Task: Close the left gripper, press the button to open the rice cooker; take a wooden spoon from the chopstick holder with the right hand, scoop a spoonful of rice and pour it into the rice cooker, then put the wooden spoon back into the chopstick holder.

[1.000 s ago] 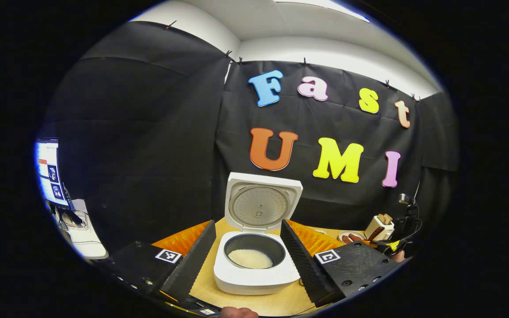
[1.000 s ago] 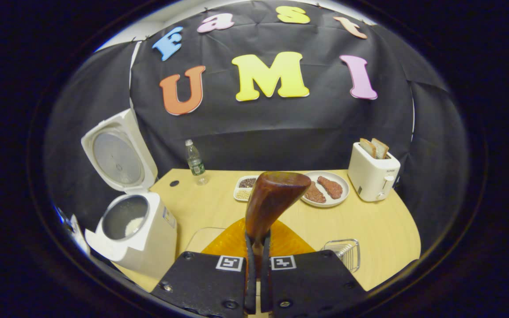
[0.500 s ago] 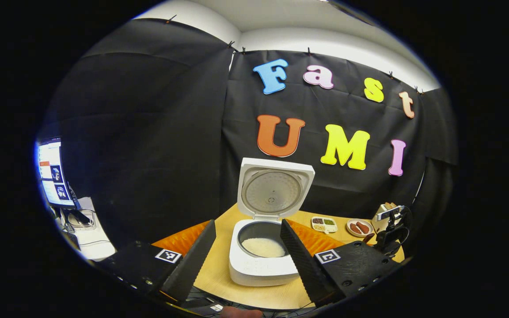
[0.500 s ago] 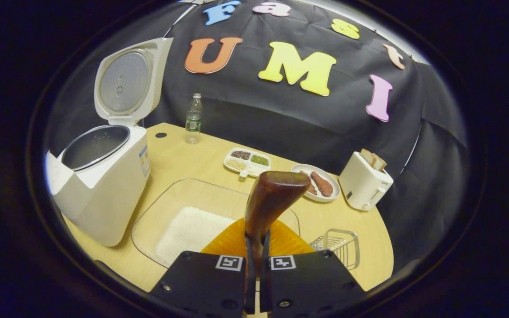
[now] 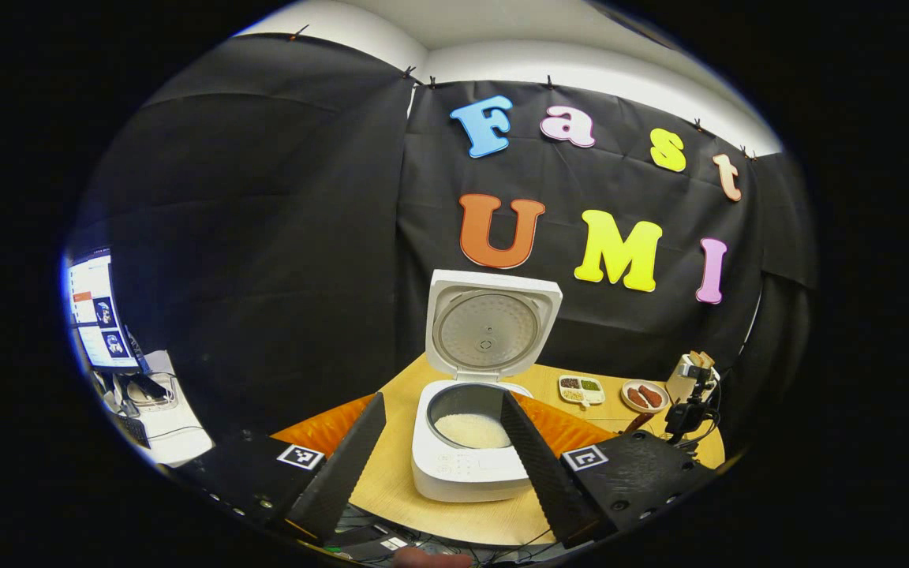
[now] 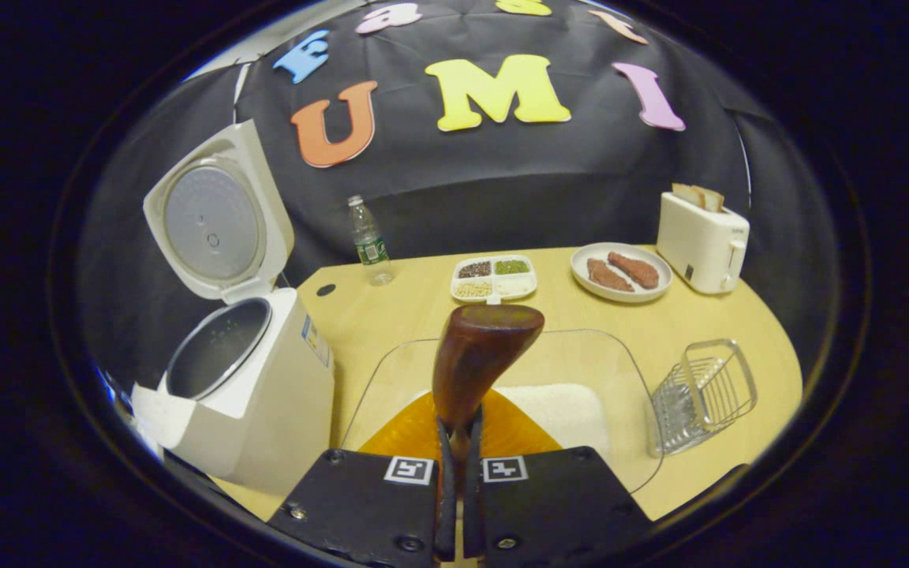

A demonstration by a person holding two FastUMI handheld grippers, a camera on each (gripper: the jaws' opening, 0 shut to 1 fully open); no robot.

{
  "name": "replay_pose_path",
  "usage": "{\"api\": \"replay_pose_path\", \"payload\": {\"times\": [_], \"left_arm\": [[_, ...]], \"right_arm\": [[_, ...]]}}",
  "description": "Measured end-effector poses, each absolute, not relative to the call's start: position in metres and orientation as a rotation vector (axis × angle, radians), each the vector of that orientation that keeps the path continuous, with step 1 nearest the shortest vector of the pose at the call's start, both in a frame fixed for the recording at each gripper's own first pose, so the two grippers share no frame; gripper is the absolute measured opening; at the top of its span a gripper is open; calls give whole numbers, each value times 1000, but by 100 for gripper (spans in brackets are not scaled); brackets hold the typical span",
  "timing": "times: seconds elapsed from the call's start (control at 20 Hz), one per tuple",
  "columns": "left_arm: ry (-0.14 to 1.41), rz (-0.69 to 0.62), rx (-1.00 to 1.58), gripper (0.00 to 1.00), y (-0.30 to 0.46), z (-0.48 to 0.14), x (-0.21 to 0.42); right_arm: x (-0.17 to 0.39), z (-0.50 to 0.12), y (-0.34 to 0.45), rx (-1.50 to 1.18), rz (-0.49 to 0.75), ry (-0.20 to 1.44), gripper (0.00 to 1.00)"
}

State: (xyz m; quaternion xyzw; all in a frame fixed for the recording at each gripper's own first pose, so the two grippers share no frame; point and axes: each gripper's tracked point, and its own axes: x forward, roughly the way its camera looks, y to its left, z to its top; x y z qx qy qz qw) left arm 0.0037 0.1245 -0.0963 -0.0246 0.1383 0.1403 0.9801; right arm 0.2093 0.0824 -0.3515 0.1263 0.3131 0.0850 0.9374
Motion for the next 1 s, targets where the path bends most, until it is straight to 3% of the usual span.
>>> {"api": "replay_pose_path", "payload": {"times": [0.5,1.0], "left_arm": [[294,263,-30,94,102,-93,3],[267,250,-44,94,66,-86,12]], "right_arm": [[217,-359,61,863,142,708,9],[220,-295,-6,1058,159,626,9]]}}
